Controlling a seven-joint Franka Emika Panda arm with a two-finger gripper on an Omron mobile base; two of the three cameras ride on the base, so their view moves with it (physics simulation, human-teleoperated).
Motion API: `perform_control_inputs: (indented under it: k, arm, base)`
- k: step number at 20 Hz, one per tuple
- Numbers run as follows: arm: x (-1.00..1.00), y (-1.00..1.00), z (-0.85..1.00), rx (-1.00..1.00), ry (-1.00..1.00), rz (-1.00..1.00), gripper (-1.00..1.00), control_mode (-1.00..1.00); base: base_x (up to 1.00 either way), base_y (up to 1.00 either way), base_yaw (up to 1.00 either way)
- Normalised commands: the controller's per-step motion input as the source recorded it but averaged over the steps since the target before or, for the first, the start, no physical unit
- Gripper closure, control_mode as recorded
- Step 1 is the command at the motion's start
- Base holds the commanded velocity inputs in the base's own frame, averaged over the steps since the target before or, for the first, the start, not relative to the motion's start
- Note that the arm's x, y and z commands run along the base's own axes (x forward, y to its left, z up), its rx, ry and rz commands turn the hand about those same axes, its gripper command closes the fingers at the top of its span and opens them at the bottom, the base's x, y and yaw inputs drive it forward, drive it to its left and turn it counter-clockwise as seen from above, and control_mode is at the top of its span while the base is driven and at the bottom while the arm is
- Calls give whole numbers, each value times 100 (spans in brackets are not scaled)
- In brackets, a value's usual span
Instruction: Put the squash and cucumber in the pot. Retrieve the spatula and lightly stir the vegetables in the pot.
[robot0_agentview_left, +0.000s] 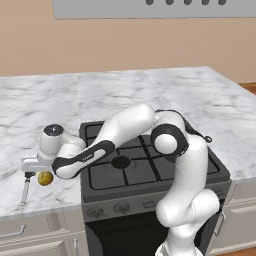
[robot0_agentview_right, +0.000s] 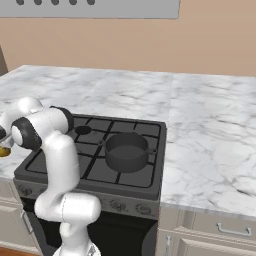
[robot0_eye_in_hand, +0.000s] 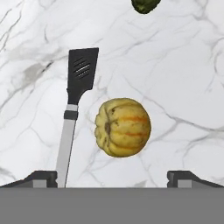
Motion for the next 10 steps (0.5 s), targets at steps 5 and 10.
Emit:
perform_control_inputs:
  k: [5,10]
  arm:
    - [20,0,0,-9,3,3,-100,-100]
    - [14,0,-5,-1,1,3,-100,-100]
  base:
    - [0,0,0]
    - [0,0,0]
